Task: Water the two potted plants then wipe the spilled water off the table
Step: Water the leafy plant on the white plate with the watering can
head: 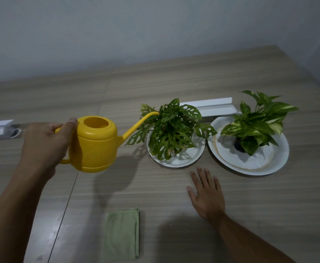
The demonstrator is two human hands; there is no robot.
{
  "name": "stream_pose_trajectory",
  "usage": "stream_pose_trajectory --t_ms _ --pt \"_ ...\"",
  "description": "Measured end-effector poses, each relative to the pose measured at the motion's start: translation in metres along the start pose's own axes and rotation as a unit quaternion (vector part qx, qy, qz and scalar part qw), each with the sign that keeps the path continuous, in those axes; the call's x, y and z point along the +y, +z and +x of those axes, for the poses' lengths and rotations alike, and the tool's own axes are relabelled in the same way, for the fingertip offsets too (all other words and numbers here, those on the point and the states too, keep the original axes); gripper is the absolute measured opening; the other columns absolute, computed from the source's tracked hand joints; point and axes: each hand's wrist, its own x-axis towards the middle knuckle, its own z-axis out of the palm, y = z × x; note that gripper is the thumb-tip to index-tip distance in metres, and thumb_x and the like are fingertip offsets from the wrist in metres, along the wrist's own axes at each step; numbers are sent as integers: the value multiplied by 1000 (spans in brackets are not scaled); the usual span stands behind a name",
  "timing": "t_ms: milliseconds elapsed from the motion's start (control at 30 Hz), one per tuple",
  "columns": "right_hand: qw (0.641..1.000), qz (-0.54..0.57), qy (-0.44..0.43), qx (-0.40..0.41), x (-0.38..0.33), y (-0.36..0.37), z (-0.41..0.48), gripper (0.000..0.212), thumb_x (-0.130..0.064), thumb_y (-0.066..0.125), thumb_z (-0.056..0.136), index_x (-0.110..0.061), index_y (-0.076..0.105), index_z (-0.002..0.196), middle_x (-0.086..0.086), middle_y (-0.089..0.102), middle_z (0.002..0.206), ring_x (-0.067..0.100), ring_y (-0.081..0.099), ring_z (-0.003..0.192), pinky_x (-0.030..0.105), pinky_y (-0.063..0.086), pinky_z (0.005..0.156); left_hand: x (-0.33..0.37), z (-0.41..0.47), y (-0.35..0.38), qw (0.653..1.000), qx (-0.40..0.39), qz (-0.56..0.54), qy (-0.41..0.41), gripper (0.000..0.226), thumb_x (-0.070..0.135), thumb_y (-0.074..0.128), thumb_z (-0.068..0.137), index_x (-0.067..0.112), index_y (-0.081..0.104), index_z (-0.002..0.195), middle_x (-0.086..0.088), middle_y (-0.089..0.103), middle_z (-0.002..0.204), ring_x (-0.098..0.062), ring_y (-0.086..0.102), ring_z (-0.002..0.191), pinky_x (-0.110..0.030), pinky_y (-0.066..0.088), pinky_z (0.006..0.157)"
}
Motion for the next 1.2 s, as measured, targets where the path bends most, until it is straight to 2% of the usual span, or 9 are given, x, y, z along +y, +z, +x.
stream_pose_trajectory --t_ms 100,233,433,667,800,867,1000,1100,1200 --pt "1000 -5 2 -6 0 0 0 62 -56 30 99 -30 24 154 0 14 164 21 7 152 47 8 123 3 -4 3 1000 -10 -22 3 44 35 59 97 3 62 67 -21 57 56 -34 49 52 -44 48 58" --pt "1000 3 0 2 0 -1 -1 61 -55 34 98 -29 28 153 1 18 164 22 10 151 48 12 122 14 -6 8 999 -20 -34 -1 56 34 58 98 -19 58 79 -37 56 68 -37 47 52 -55 50 59" --pt "1000 -10 2 -19 1 -1 1 64 -59 21 98 -32 17 156 -2 7 165 19 -1 152 45 0 123 24 1 16 999 -14 -44 -13 60 37 58 97 -20 57 79 -40 54 68 -32 46 56 -57 49 59" --pt "1000 3 2 -7 1 -1 1 63 -57 28 98 -31 23 154 0 16 164 20 8 152 47 8 122 16 11 15 1000 3 -20 3 59 41 57 95 -15 60 77 -38 55 67 -34 47 56 -61 50 61" --pt "1000 -8 1 -10 1 0 1 63 -58 25 98 -32 20 155 0 13 165 20 5 152 47 7 123 11 10 12 1000 17 10 14 50 47 56 91 4 61 67 -28 58 64 -48 54 58 -60 52 61" --pt "1000 -6 2 -10 1 -1 1 63 -57 28 98 -31 21 155 0 14 165 20 6 152 47 8 123 8 8 10 1000 18 15 17 43 47 56 91 14 59 62 -21 57 60 -42 54 54 -58 52 60" --pt "1000 -4 2 -9 0 -2 0 62 -56 31 98 -30 25 154 0 16 164 21 8 152 47 8 123 3 3 7 1000 12 11 17 45 46 57 91 14 58 60 -18 53 54 -36 50 49 -55 52 58" --pt "1000 -1 2 -8 0 -2 0 62 -56 31 98 -30 26 154 0 15 164 21 9 152 47 9 122 1 -2 6 1000 2 -5 14 50 44 58 92 3 61 64 -25 53 56 -28 46 49 -49 49 55" --pt "1000 -1 1 -7 0 -3 0 62 -55 34 98 -29 26 154 1 17 164 22 10 152 48 11 122 4 -6 7 1000 -15 -23 8 63 46 57 90 -15 58 74 -34 52 62 -30 45 53 -55 49 55"
